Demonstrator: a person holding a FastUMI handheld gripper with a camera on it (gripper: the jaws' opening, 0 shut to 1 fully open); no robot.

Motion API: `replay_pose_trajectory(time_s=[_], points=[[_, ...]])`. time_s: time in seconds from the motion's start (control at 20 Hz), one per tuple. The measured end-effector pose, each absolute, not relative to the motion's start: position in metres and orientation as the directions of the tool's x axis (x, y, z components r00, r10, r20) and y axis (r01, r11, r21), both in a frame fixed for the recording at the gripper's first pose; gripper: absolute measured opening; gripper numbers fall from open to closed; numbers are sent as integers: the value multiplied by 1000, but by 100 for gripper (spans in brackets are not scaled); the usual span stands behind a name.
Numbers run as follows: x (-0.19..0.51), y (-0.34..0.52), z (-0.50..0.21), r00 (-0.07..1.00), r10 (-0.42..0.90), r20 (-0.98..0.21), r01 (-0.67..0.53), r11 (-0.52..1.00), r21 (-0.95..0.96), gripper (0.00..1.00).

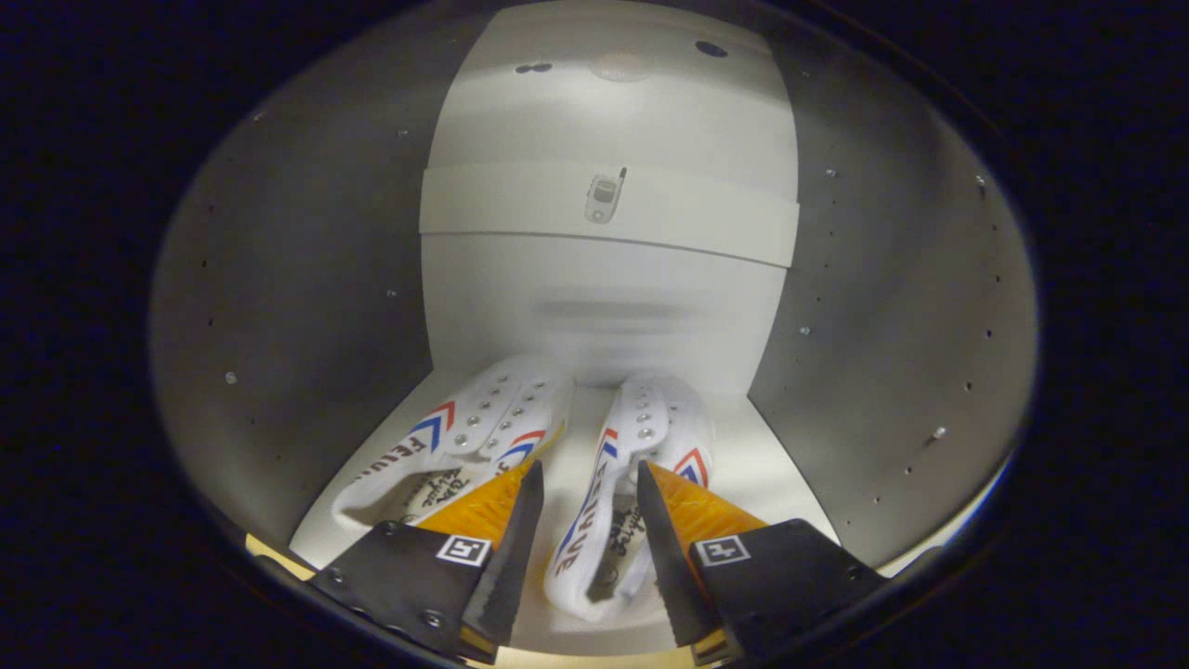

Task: Open the shoe cabinet door, grab the shoes and put them into the shoe cabinet, then close the shoe cabinet door.

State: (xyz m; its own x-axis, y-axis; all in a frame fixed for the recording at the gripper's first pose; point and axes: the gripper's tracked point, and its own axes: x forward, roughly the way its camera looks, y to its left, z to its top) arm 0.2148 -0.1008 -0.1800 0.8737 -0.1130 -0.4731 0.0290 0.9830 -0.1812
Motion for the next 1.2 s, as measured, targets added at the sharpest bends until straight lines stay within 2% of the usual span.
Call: replay_pose_trajectory(time_s=[0.25, 0.7, 1.2], points=[[179, -95, -155, 899, -130, -419, 64, 984, -168, 66], [97, -71, -113, 928, -166, -334, 126, 982, -138, 66], [17, -63, -48, 968, -181, -175, 166, 981, -96, 66]])
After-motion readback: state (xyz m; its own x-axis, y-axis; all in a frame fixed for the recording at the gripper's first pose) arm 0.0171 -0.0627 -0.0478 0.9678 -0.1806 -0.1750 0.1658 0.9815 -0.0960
